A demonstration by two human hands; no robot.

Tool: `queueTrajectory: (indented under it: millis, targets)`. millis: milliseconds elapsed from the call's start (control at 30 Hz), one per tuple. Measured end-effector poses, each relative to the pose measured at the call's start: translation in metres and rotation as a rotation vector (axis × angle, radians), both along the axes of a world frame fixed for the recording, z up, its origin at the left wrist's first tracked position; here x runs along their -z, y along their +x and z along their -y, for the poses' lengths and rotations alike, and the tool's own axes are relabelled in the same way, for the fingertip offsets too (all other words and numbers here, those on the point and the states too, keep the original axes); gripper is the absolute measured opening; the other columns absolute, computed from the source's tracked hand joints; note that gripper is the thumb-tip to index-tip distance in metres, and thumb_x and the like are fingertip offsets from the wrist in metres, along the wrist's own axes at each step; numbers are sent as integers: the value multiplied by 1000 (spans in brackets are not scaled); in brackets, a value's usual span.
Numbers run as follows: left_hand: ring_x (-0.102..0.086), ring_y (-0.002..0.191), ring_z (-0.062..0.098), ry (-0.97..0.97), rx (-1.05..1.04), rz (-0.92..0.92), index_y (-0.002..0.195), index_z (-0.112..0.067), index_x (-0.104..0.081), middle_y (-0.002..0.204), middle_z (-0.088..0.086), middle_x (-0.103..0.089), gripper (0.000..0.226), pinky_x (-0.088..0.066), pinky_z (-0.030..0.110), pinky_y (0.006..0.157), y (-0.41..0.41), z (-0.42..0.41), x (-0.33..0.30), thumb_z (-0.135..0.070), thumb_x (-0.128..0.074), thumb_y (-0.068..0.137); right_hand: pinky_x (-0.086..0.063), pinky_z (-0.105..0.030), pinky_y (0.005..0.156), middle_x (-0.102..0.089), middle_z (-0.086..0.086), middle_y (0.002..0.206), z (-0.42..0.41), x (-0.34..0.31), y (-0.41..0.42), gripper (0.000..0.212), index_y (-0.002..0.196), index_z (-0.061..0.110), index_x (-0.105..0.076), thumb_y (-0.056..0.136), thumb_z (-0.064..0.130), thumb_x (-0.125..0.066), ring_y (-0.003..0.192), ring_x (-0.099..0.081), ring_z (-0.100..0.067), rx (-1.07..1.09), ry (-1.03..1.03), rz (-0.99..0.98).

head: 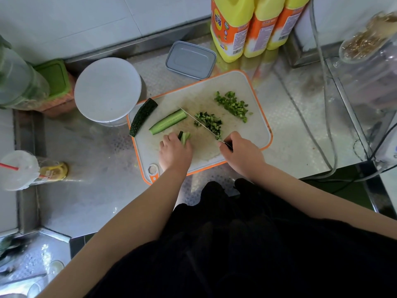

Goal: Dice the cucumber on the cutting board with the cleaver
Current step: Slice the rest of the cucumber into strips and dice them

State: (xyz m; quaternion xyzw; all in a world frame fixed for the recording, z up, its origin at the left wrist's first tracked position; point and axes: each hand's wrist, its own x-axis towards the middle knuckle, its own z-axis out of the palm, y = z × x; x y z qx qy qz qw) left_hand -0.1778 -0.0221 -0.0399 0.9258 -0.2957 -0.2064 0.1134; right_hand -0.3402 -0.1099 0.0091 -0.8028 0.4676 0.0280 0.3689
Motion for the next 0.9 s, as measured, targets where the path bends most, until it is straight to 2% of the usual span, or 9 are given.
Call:
queueTrajectory:
  millis: [167, 367, 533, 633, 733, 900]
  targets:
    - [-41, 121, 27, -81, 138, -3, 138, -11, -41, 132, 9, -45, 52, -37, 37, 98, -3, -15, 2, -37, -53, 95, -43, -33, 57, -59, -3, 74, -2, 6, 5, 26, 98, 13, -47, 97, 39, -42, 68, -58, -25, -51, 46, -22]
    - [-35, 131, 24, -168, 187, -2, 147, -14, -34, 140, 3, -48, 63, -33, 37, 106, -7, -50, 7, -29, -61, 92, -39, -31, 58, -56, -1, 77, 1, 9, 11, 28, 98, 12, -49, 98, 40, -42, 69, -54, -23, -96, 22, -86]
    - [-28, 134, 23, -141, 184, 36, 150, -11, -30, 150, 2, -35, 66, -27, 36, 111, -11, -58, 11, -34, -58, 94, -40, -31, 55, -58, -2, 74, 4, 9, 11, 29, 93, 13, -50, 97, 40, -42, 69, -57, -24, -157, -43, -124]
    - [-31, 131, 26, -141, 176, 37, 149, -10, -31, 146, 5, -37, 64, -28, 38, 110, -13, -55, 10, -32, -56, 94, -43, -31, 54, -57, -1, 71, 5, 9, 10, 30, 91, 13, -52, 96, 41, -42, 67, -58, -23, -178, -41, -133]
    - [-34, 128, 28, -164, 167, 25, 146, -9, -35, 141, 8, -42, 60, -32, 42, 108, -12, -52, 10, -28, -57, 93, -40, -29, 51, -55, 1, 68, 8, 9, 10, 29, 89, 14, -51, 96, 41, -42, 64, -56, -22, -167, -68, -144]
    - [-36, 128, 27, -203, 190, 2, 142, -8, -41, 140, 7, -47, 55, -31, 38, 109, -7, -54, 11, -24, -59, 92, -36, -29, 47, -54, -1, 64, 7, 9, 12, 31, 82, 13, -49, 96, 40, -43, 58, -54, -21, -183, -79, -142]
